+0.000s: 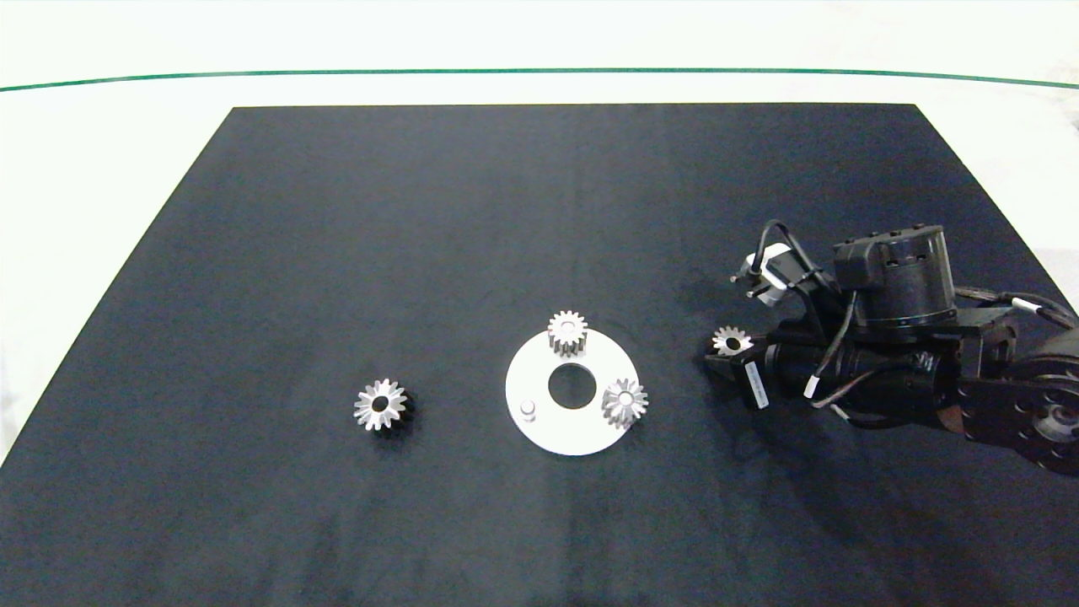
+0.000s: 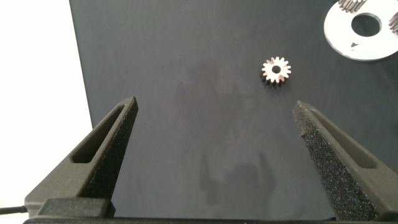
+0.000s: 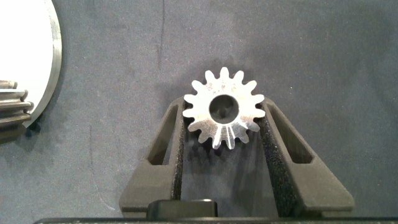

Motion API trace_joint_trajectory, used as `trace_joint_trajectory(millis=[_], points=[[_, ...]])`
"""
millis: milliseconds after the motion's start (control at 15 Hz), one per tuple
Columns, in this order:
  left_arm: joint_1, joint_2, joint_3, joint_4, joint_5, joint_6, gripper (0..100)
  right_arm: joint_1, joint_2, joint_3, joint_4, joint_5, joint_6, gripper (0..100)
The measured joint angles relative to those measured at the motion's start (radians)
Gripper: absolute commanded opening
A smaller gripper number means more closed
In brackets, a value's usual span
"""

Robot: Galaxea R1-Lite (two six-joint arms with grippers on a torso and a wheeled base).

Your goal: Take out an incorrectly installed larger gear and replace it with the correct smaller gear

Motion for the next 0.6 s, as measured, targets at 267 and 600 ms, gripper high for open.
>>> trace_joint_trajectory(millis=[267, 600], points=[[0.000, -0.005, 0.000, 0.001, 0.000, 0.000, 100, -0.002, -0.006, 0.005, 0.002, -0.001, 0.000, 22], [0.001, -0.017, 0.003, 0.001, 0.000, -0.001, 100, 0.010, -0.067, -0.012, 0.022, 0.001, 0.000, 22]])
